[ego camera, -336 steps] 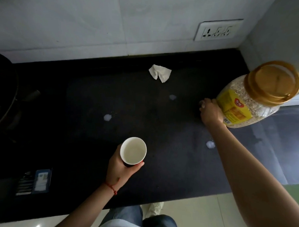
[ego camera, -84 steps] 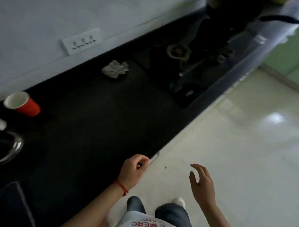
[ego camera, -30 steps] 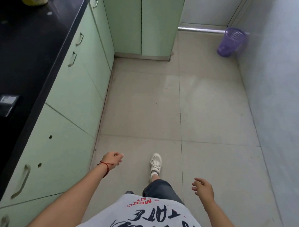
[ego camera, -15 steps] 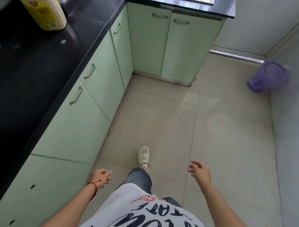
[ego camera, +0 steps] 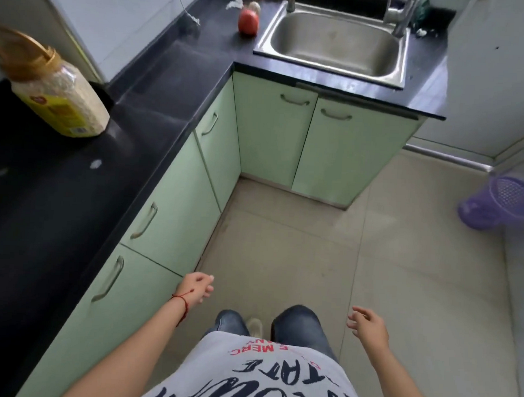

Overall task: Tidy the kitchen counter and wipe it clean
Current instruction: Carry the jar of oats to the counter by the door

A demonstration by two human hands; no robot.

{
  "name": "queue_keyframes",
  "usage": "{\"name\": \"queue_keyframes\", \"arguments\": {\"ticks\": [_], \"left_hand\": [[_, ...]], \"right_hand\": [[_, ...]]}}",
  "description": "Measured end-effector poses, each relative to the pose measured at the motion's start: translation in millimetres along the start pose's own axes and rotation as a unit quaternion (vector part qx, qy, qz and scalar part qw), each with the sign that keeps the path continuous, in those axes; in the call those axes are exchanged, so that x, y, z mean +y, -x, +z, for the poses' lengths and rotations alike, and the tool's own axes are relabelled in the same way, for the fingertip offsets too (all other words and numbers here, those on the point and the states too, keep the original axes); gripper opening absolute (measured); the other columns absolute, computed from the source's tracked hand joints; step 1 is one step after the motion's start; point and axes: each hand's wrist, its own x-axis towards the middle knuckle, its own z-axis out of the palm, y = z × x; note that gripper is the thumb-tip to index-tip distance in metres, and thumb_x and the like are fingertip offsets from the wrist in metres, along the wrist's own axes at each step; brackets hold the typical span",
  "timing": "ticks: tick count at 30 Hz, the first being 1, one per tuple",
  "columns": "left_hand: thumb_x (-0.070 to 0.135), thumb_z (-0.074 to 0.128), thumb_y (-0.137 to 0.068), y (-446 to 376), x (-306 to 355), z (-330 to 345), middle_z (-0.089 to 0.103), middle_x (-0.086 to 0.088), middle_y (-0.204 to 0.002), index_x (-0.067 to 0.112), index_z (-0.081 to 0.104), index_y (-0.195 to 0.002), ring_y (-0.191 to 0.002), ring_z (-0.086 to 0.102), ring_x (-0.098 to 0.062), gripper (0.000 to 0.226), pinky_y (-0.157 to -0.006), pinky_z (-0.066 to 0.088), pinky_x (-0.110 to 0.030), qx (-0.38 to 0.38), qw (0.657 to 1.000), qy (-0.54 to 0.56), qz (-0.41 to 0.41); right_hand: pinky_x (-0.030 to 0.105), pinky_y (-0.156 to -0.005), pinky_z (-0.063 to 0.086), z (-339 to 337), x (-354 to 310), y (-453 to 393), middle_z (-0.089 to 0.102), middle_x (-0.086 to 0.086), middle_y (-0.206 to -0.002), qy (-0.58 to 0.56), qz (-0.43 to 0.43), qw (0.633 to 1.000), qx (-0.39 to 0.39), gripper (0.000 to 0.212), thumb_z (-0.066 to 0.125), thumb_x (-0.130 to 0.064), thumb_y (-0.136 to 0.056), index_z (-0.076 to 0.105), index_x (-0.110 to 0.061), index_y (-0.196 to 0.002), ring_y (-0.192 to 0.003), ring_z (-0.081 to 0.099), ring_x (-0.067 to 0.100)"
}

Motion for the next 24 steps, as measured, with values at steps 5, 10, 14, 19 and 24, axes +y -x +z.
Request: {"name": "queue_keyframes", "arguments": {"ticks": [5, 10, 14, 19, 24], "left_hand": [[0.018, 0.050, -0.092, -48.1, 87.5, 1.7, 0.058, 0.001, -0.066, 0.019, 0.054, -0.071, -0.057, 0.052, -0.011, 0.020, -0.052, 0.038, -0.022, 0.028, 0.999, 0.030, 0.026], [0.020, 0.051, -0.091, -69.7, 111.7, 8.8, 0.059, 0.002, -0.065, 0.020, 0.054, -0.069, -0.056, 0.053, -0.010, 0.023, -0.051, 0.039, -0.021, 0.087, 0.992, 0.083, -0.031], [0.017, 0.051, -0.091, -65.5, 109.8, 18.2, 0.058, 0.000, -0.065, 0.019, 0.053, -0.068, -0.056, 0.051, -0.012, 0.024, -0.052, 0.037, -0.022, 0.135, 0.973, 0.165, -0.084], [0.017, 0.050, -0.092, -48.6, 86.5, 29.1, 0.060, -0.001, -0.068, 0.017, 0.055, -0.073, -0.059, 0.054, -0.013, 0.019, -0.055, 0.039, -0.023, 0.195, 0.932, 0.266, -0.154], [0.019, 0.050, -0.092, -32.5, 63.2, 31.8, 0.062, -0.002, -0.070, 0.014, 0.057, -0.085, -0.063, 0.056, -0.015, 0.011, -0.054, 0.041, -0.022, 0.260, 0.876, 0.347, -0.209]], "right_hand": [[0.027, -0.055, 0.039, 12.7, -69.0, -68.6, 0.058, 0.013, -0.077, 0.035, -0.010, 0.999, -0.038, 0.019, 0.042, 0.003, -0.089, 0.056, -0.004, -0.099, -0.060, 0.054, 0.022], [0.028, -0.055, 0.041, 31.0, -159.8, -139.0, 0.061, 0.017, -0.085, 0.106, -0.045, 0.988, -0.101, 0.019, 0.044, 0.001, -0.088, 0.058, -0.006, -0.098, -0.061, 0.056, 0.023], [0.029, -0.058, 0.041, 59.4, -242.9, -180.4, 0.063, 0.014, -0.083, 0.188, -0.107, 0.962, -0.164, 0.019, 0.045, 0.000, -0.086, 0.059, -0.008, -0.098, -0.061, 0.058, 0.021], [0.029, -0.061, 0.043, 120.4, -324.1, -199.7, 0.065, 0.011, -0.080, 0.258, -0.177, 0.921, -0.231, 0.019, 0.047, -0.002, -0.085, 0.061, -0.011, -0.094, -0.066, 0.061, 0.023], [0.033, -0.069, 0.045, 198.5, -363.9, -186.5, 0.065, 0.004, -0.074, 0.288, -0.221, 0.878, -0.313, 0.018, 0.051, -0.003, -0.084, 0.062, -0.011, -0.096, -0.065, 0.061, 0.021]]}}
